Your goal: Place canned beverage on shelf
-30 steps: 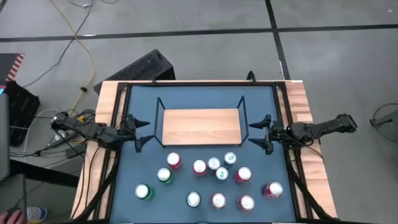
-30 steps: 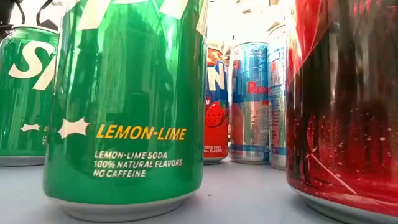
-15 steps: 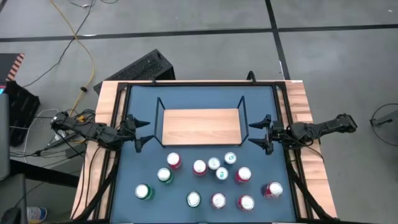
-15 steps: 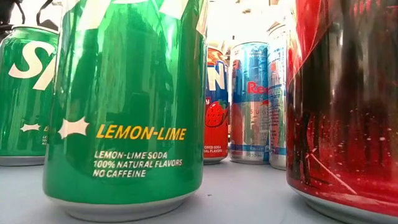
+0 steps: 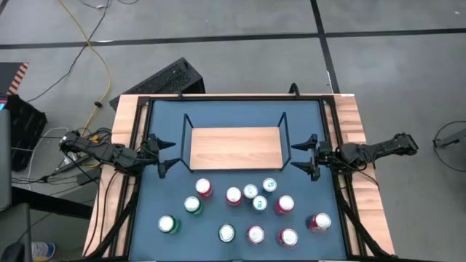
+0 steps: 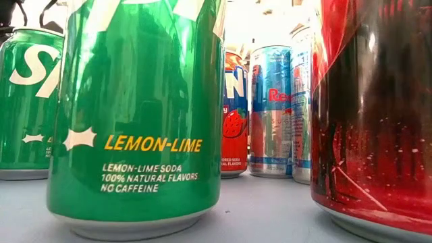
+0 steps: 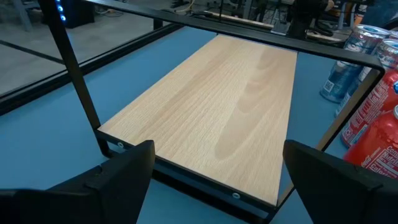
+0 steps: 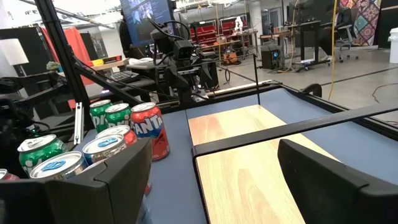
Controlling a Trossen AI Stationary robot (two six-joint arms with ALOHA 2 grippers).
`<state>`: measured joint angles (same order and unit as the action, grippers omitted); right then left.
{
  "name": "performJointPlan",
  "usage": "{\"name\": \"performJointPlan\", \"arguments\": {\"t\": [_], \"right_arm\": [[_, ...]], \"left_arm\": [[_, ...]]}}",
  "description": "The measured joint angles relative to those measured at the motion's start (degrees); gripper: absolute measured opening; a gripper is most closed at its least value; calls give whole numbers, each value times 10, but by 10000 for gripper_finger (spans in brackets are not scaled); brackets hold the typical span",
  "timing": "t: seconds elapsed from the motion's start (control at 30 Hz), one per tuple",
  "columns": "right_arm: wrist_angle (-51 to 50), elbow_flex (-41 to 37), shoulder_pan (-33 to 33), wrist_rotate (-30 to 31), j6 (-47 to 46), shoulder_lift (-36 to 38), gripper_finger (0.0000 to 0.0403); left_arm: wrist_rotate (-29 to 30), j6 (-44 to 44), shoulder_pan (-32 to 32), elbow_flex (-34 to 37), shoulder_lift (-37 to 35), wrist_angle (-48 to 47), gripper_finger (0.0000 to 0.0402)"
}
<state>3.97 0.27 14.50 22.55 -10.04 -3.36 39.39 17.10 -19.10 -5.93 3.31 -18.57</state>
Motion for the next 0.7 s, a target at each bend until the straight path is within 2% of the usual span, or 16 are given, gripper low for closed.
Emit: {"name": "performJointPlan", "arguments": {"t": [0.47, 0.7], "right_arm": [[0, 0, 0, 0, 0, 0, 347], [0, 0, 0, 0, 0, 0, 347]], "left_arm": [[0, 1, 0, 0, 0, 4, 341], [-1, 2, 0, 3, 0, 46, 341]]}}
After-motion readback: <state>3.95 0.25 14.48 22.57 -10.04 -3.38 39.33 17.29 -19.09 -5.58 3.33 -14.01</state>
